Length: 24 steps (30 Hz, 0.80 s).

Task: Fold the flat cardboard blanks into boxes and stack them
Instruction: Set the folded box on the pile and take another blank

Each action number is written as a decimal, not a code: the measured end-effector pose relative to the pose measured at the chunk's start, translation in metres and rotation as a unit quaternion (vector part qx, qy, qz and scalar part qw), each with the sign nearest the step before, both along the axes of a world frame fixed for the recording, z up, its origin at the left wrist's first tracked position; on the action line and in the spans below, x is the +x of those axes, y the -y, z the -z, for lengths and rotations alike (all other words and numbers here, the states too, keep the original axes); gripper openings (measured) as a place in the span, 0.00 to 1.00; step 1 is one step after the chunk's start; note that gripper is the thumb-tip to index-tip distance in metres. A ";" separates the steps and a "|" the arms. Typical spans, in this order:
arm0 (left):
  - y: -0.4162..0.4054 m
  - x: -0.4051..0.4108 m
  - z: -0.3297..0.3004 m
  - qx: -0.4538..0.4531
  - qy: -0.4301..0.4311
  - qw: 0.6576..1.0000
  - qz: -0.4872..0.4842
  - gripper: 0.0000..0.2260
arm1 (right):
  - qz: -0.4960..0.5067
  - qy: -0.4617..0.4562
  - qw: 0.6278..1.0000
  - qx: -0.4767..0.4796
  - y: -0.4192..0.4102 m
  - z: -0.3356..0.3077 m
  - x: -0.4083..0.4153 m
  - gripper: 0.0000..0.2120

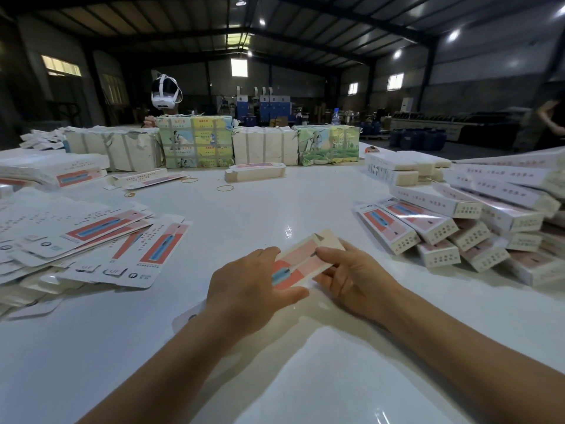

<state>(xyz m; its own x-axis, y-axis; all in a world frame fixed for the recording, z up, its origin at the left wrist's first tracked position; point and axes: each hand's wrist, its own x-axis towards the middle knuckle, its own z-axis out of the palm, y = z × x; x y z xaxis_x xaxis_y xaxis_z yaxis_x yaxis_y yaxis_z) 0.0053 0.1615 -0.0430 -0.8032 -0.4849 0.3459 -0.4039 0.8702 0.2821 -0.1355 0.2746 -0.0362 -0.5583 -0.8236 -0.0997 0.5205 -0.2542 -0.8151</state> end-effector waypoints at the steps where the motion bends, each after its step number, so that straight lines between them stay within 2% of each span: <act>1: -0.001 0.000 0.000 0.004 0.001 1.000 0.004 0.36 | -0.013 0.004 1.000 -0.005 0.001 0.000 0.000 0.25; 4: -0.003 0.000 -0.003 0.018 0.008 1.000 0.009 0.38 | 0.012 -0.063 0.998 0.018 0.002 0.005 -0.001 0.13; 8: -0.002 -0.001 -0.001 0.021 0.007 1.000 0.009 0.36 | 0.041 -0.243 0.968 0.044 -0.002 0.011 0.002 0.06; 9: -0.002 -0.001 -0.001 0.017 0.007 1.000 0.008 0.36 | 0.062 -0.309 0.948 0.053 -0.002 0.012 0.004 0.05; 12: -0.002 -0.002 0.001 0.003 0.011 1.000 0.000 0.36 | 0.122 -0.504 0.849 0.098 -0.002 0.017 0.010 0.08; 14: -0.002 -0.002 0.002 -0.011 0.010 1.000 -0.011 0.36 | 0.153 -0.585 0.786 0.127 -0.002 0.018 0.013 0.08; 16: -0.002 -0.002 0.004 -0.028 0.007 0.999 -0.019 0.35 | 0.146 -0.656 0.720 0.176 -0.002 0.020 0.013 0.15; 17: -0.001 -0.002 0.005 -0.035 0.007 0.999 -0.023 0.35 | 0.134 -0.675 0.699 0.193 -0.002 0.020 0.012 0.18; 18: -0.001 -0.002 0.006 -0.040 0.006 0.999 -0.026 0.35 | 0.131 -0.678 0.697 0.193 -0.002 0.021 0.013 0.20; 19: 0.000 -0.002 0.007 -0.043 0.003 0.999 -0.029 0.34 | 0.130 -0.665 0.712 0.183 -0.003 0.020 0.014 0.20; 20: 0.000 -0.002 0.007 -0.048 -0.003 0.998 -0.030 0.33 | 0.124 -0.628 0.751 0.163 -0.003 0.019 0.015 0.19; 22: 0.002 -0.001 0.006 -0.056 -0.009 0.998 -0.031 0.34 | 0.102 -0.491 0.859 0.109 -0.004 0.013 0.017 0.18; 23: 0.002 0.000 0.006 -0.060 -0.010 0.998 -0.031 0.36 | 0.086 -0.421 0.898 0.094 -0.003 0.011 0.015 0.18; 24: 0.003 0.001 0.005 -0.062 -0.012 0.997 -0.031 0.37 | 0.069 -0.376 0.920 0.086 -0.003 0.009 0.014 0.16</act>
<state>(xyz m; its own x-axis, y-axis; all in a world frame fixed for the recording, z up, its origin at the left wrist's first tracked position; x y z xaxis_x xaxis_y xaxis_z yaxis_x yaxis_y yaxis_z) 0.0060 0.1588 -0.0482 -0.7636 -0.4856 0.4255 -0.4528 0.8726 0.1834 -0.1219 0.2779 -0.0448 -0.6201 -0.7484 0.2351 -0.2338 -0.1098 -0.9661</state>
